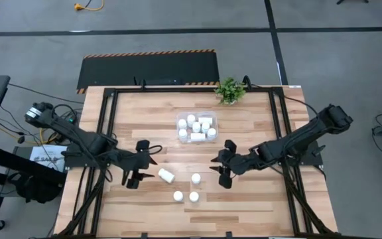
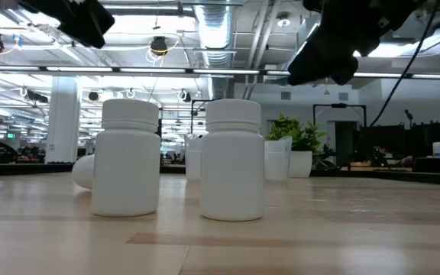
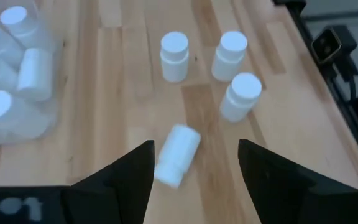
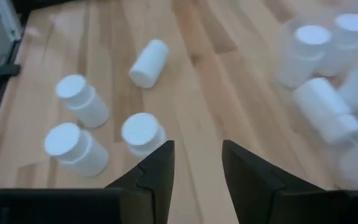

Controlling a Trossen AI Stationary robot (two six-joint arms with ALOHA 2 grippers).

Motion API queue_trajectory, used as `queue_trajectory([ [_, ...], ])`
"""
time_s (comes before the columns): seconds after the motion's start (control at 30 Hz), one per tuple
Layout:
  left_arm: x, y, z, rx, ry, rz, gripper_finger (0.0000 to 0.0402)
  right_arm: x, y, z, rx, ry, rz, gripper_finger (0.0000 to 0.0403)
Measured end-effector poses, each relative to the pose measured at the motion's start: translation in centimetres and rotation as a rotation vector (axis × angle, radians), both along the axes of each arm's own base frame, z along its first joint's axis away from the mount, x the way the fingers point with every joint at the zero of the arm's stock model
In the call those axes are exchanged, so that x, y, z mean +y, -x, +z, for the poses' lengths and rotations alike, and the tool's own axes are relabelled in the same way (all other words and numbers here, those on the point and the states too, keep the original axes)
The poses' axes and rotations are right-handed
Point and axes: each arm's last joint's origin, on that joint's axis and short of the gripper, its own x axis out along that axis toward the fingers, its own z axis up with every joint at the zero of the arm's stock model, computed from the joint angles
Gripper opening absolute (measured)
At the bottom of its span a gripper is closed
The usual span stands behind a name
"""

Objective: Pick and place pill bottles into a basket
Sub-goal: Put the white medicine bottle into the transparent bin

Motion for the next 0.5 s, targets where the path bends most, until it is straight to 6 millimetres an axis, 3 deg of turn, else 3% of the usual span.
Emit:
queue_trajectory([
  [0.13,-0.1,-0.3,-1.3,-0.049,0.049,0.020,0.0220,1.0,-1.3,-0.2,0.019,-0.011,0.037,0.0126],
  [0.33,-0.1,-0.4,-1.6,-0.070,0.066,0.045,0.0220,1.9,-3.3,-0.5,0.056,-0.029,0.071,0.0130],
  [0.5,-0.1,-0.4,-1.6,-0.069,0.081,0.060,0.0220,2.5,-4.5,-0.3,0.088,-0.012,0.094,0.0165],
])
